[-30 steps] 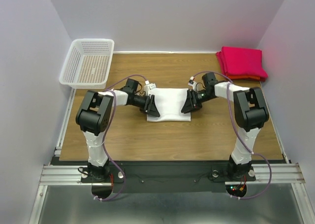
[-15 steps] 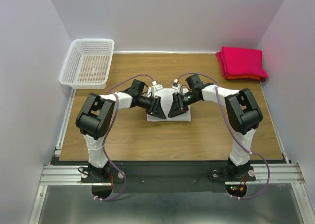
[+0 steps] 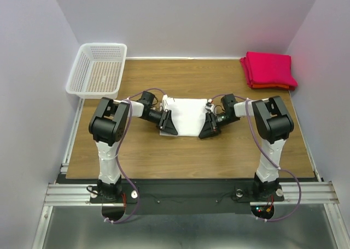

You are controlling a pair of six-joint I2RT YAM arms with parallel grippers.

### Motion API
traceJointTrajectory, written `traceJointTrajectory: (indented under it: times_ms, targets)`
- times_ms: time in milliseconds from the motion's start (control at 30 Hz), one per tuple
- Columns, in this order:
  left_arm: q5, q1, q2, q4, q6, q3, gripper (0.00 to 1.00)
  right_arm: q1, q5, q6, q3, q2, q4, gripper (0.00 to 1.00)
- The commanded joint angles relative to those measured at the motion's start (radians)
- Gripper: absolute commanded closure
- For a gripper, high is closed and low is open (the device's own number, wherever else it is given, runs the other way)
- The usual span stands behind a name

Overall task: Fold and stack the t-shirts
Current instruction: Neatly place the folded tshirt to the corner

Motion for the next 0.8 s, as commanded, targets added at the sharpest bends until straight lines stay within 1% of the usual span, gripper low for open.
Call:
traceJointTrajectory:
  times_ms: [0, 33, 67, 100, 133, 167, 233, 267, 300, 333, 367, 433, 467, 500, 567, 600, 667, 767]
  targets:
    - [-0.129, 0.020, -0.012, -0.233, 0.252, 0.016, 0.55, -0.017, 0.118, -0.102, -0.029, -0.053, -0.034, 0.71]
    - [-0.116, 0.020, -0.028, -0.264, 0.280, 0.030, 0.55, -0.015, 0.089, -0.110, -0.027, -0.087, -0.060, 0.70]
    - [-0.105, 0.020, -0.065, -0.341, 0.317, 0.067, 0.55, -0.015, 0.069, -0.145, -0.012, -0.107, -0.080, 0.71]
    - [-0.096, 0.020, -0.085, -0.382, 0.360, 0.090, 0.55, -0.017, 0.044, -0.153, -0.001, -0.128, -0.095, 0.71]
    - [-0.077, 0.020, -0.100, -0.417, 0.410, 0.142, 0.55, -0.015, 0.011, -0.159, 0.011, -0.182, -0.116, 0.71]
    - [-0.076, 0.021, -0.126, -0.463, 0.421, 0.169, 0.55, -0.017, -0.003, -0.159, 0.048, -0.207, -0.120, 0.71]
    - [-0.077, 0.021, -0.137, -0.479, 0.405, 0.226, 0.55, -0.021, -0.016, -0.159, 0.101, -0.242, -0.123, 0.70]
    - [-0.079, 0.026, -0.136, -0.453, 0.377, 0.278, 0.55, -0.023, -0.008, -0.158, 0.164, -0.245, -0.121, 0.68]
    - [-0.082, 0.029, -0.131, -0.427, 0.348, 0.298, 0.55, -0.026, -0.003, -0.159, 0.206, -0.236, -0.121, 0.68]
    - [-0.083, 0.033, -0.124, -0.393, 0.307, 0.315, 0.55, -0.029, 0.012, -0.161, 0.239, -0.221, -0.121, 0.67]
    - [-0.095, 0.044, -0.105, -0.312, 0.221, 0.340, 0.55, -0.034, 0.035, -0.156, 0.307, -0.174, -0.121, 0.65]
    - [-0.105, 0.058, -0.076, -0.237, 0.149, 0.358, 0.54, -0.046, 0.052, -0.153, 0.368, -0.112, -0.121, 0.64]
    - [-0.117, 0.070, -0.038, -0.183, 0.095, 0.390, 0.54, -0.054, 0.058, -0.141, 0.404, -0.080, -0.120, 0.64]
    - [-0.129, 0.076, -0.018, -0.155, 0.069, 0.406, 0.54, -0.060, 0.059, -0.136, 0.434, -0.008, -0.120, 0.64]
    - [-0.146, 0.099, 0.042, -0.096, 0.015, 0.444, 0.55, -0.081, 0.064, -0.122, 0.531, 0.060, -0.118, 0.64]
    - [-0.163, 0.107, 0.056, -0.077, 0.001, 0.453, 0.55, -0.087, 0.069, -0.124, 0.560, 0.136, -0.118, 0.64]
    - [-0.172, 0.121, 0.099, -0.019, -0.029, 0.461, 0.55, -0.100, 0.064, -0.076, 0.644, 0.201, -0.118, 0.64]
    - [-0.187, 0.144, 0.158, 0.008, -0.065, 0.479, 0.55, -0.103, 0.082, -0.069, 0.713, 0.288, -0.114, 0.65]
